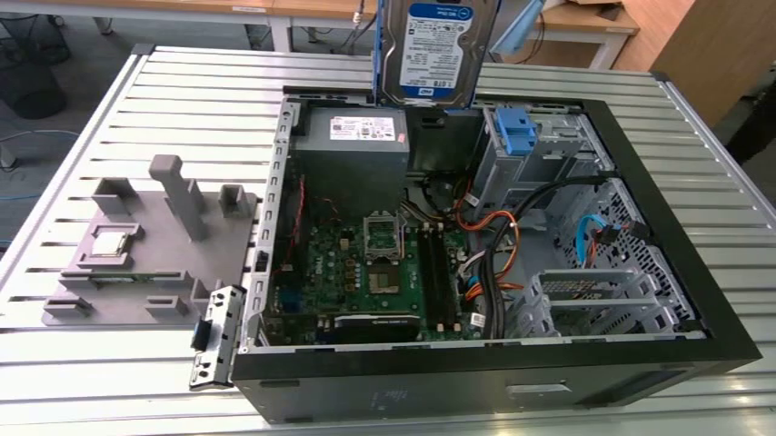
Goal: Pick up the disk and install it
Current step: 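Pick up the disk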
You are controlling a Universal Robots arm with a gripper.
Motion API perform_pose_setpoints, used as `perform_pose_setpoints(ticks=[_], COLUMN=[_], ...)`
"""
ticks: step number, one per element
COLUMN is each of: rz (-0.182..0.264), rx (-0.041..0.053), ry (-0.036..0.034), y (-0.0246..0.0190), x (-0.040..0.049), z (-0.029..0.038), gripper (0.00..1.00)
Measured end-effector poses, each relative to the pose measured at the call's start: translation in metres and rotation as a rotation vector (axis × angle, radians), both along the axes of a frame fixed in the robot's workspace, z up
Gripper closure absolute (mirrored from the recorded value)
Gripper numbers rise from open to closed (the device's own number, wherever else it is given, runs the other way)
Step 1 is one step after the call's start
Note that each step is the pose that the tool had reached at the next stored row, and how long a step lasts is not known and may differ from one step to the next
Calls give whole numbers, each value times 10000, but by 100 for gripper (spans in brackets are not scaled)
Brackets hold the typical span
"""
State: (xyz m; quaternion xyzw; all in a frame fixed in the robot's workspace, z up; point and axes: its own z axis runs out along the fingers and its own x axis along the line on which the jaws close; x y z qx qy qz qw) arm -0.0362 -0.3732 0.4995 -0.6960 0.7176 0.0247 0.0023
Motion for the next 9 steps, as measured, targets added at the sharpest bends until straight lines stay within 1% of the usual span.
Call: perform_pose_setpoints(ticks=[6, 9], rz=[-1, -1], rx=[-1, 0], ry=[0, 0], y=[-91, -145], x=[1, 2], z=[-1, -2], gripper=[65, 65])
